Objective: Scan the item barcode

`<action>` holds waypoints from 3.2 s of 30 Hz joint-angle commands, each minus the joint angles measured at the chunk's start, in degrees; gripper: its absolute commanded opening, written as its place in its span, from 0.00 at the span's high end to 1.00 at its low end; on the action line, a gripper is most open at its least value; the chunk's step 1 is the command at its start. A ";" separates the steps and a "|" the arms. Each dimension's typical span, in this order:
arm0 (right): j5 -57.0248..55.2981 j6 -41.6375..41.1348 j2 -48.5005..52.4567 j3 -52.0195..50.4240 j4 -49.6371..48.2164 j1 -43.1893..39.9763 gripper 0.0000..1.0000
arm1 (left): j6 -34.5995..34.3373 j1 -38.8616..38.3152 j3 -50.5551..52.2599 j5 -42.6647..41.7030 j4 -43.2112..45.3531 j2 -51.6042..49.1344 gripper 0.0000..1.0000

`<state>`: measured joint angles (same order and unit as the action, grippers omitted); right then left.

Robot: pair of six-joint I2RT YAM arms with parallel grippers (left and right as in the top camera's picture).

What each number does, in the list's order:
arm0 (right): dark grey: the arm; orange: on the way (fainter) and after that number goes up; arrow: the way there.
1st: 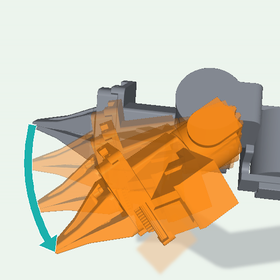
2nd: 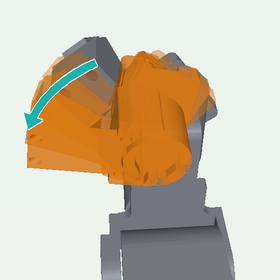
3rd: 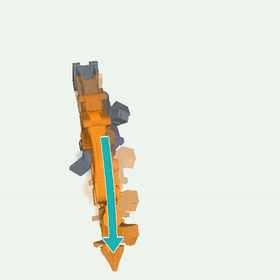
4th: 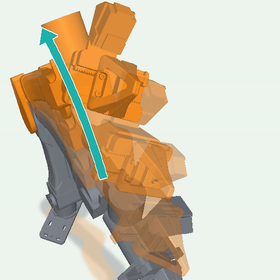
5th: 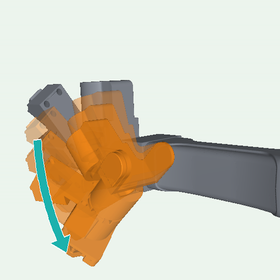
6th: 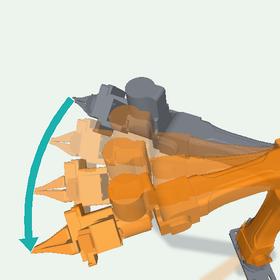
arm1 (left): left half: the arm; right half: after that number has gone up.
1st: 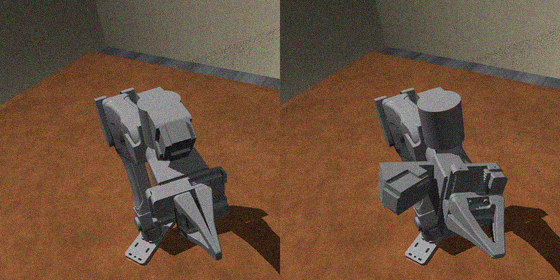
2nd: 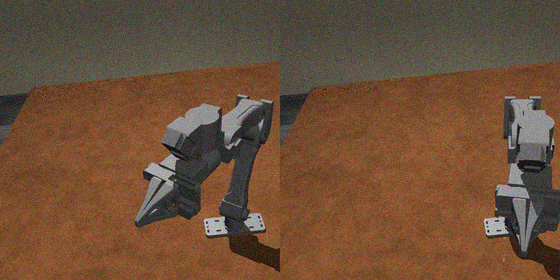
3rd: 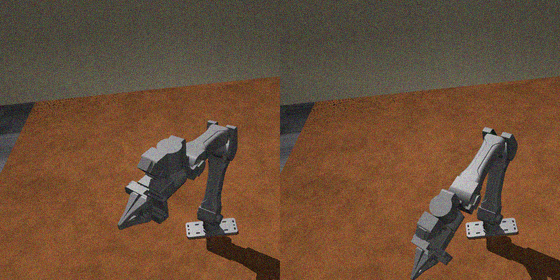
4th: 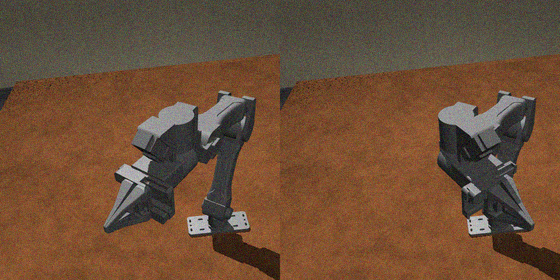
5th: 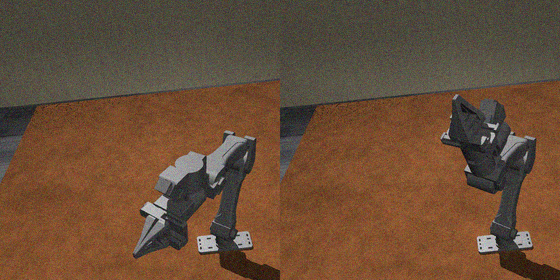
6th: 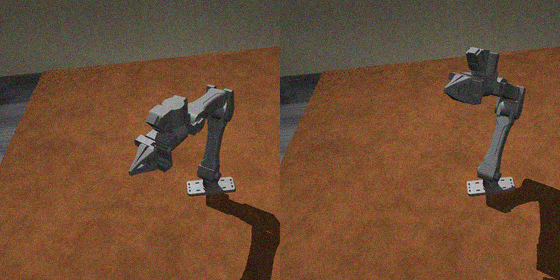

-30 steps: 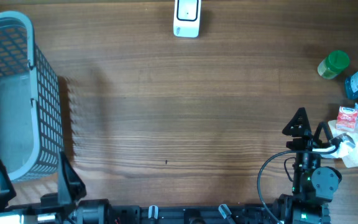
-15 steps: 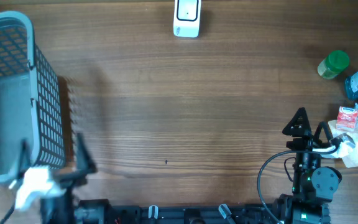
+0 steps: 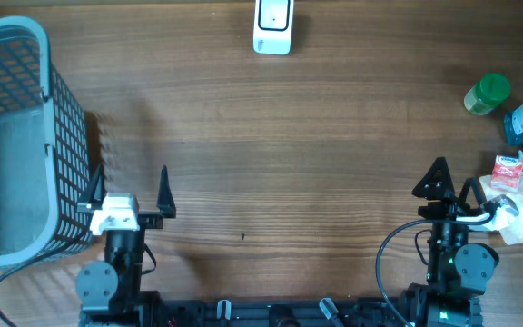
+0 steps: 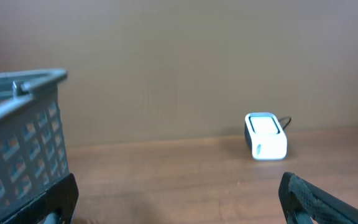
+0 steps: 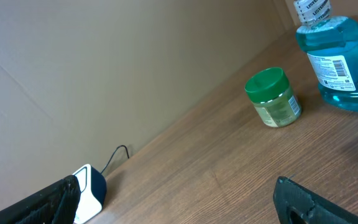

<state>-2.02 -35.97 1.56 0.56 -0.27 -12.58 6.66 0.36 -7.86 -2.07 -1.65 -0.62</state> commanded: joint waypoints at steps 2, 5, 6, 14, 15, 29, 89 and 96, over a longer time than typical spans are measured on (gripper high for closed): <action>-1.14 -0.26 0.00 -0.17 -0.31 -0.20 0.00 | 3.54 -0.09 3.74 0.92 2.97 0.42 0.00; -1.14 -0.26 0.00 -0.17 -0.31 -0.20 0.00 | 3.67 -0.02 5.51 2.80 3.52 0.42 0.00; -1.14 -0.26 0.00 -0.17 -0.31 -0.20 0.00 | 3.65 0.02 6.32 2.78 3.54 0.42 0.00; -1.14 -0.26 0.00 -0.17 -0.31 -0.20 0.00 | 3.65 1.60 7.54 3.19 -2.69 0.42 0.00; -1.16 -0.26 0.00 -0.17 -0.31 -0.20 0.00 | 3.69 1.95 7.54 3.21 -2.67 0.42 0.00; -1.14 -0.28 0.00 -0.17 -0.31 -0.20 0.00 | 3.23 2.05 7.54 2.97 -2.47 0.13 0.00; 5.51 20.94 -1.03 -0.26 0.22 10.64 0.00 | 3.26 2.05 7.54 2.97 -2.47 0.13 0.00; 5.51 20.92 -1.03 -0.26 0.22 10.64 0.00 | 3.23 2.05 7.54 2.97 -2.47 0.13 0.00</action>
<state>2.57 -16.14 0.91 0.54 0.03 -1.65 9.21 2.17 -0.51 0.54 -4.05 -0.64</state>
